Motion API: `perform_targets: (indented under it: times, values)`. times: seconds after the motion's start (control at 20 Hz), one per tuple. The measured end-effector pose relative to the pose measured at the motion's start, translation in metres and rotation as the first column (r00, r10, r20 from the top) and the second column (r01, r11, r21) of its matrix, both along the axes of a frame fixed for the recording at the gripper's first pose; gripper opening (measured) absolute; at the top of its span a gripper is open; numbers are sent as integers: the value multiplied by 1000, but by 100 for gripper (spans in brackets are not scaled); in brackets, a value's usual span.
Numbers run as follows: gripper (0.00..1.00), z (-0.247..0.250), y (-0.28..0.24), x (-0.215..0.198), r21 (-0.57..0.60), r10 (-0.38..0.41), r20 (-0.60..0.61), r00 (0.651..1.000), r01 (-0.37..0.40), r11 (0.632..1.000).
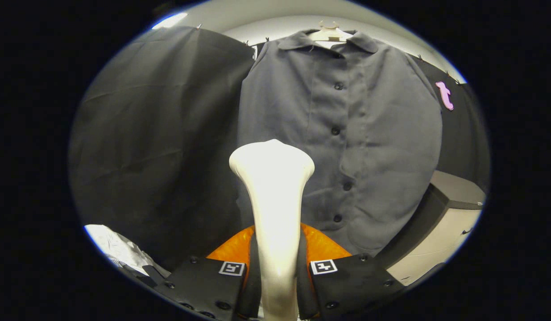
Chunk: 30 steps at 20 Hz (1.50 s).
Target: Iron the clothes twice with a garment steamer, once on the left side and once on the right side.
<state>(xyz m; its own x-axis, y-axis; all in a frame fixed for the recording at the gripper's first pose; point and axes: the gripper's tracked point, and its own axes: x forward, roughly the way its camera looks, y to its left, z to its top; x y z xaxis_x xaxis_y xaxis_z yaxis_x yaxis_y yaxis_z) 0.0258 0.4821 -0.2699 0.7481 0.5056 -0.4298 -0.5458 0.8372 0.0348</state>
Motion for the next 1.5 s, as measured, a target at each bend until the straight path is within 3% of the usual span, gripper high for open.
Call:
perform_targets:
  times: [0.25, 0.45, 1.0, 1.5]
  values:
    - [40, 64, -57, 4, 63, -55, 94, 994, 50, 997]
    - [40, 96, -119, 16, 101, -171, 148, 974, 157, 983]
    - [39, 168, -256, 25, 138, -425, 277, 862, 402, 905]
    - [39, 187, -304, 23, 218, -485, 298, 822, 436, 873]
